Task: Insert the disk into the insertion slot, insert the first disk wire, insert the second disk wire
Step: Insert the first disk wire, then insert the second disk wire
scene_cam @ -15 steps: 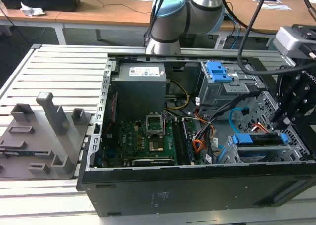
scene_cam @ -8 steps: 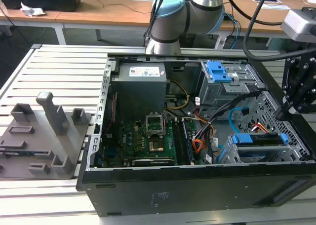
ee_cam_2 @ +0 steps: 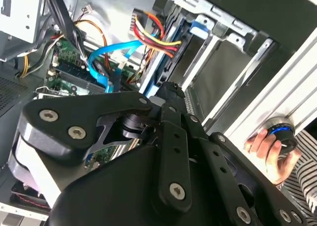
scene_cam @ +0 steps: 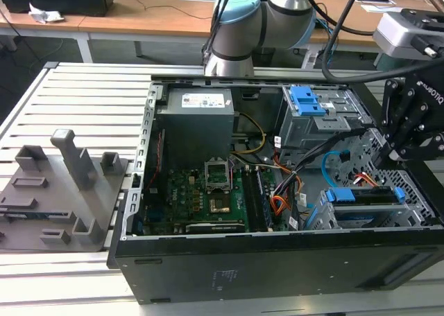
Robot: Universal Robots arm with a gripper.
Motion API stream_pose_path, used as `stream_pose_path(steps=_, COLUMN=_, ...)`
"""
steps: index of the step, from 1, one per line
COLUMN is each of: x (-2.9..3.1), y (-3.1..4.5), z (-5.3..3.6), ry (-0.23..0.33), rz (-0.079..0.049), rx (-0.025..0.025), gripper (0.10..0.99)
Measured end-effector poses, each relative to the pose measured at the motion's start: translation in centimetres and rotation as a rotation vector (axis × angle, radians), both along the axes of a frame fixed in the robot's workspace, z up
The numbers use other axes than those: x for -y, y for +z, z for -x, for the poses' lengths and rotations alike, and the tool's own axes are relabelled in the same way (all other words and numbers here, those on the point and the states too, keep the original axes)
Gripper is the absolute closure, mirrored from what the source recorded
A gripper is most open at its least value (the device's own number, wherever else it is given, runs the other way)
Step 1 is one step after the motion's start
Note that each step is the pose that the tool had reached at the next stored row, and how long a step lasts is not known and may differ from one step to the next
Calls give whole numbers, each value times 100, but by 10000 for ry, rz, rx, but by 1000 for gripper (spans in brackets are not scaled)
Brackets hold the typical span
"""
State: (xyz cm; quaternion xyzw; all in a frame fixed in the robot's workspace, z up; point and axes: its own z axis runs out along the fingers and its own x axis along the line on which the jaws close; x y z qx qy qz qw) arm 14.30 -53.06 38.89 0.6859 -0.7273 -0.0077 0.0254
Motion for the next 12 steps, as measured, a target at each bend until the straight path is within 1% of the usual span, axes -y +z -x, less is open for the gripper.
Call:
stream_pose_path(steps=1, x=0, y=0, z=41, ry=-1, rz=-1, rx=0, gripper=980)
stream_pose_path(steps=2, x=0, y=-1, z=59, ry=0, rz=-2, rx=0, gripper=980)
stream_pose_path(steps=12, x=0, y=0, z=69, ry=1, rz=0, rx=0, gripper=980)
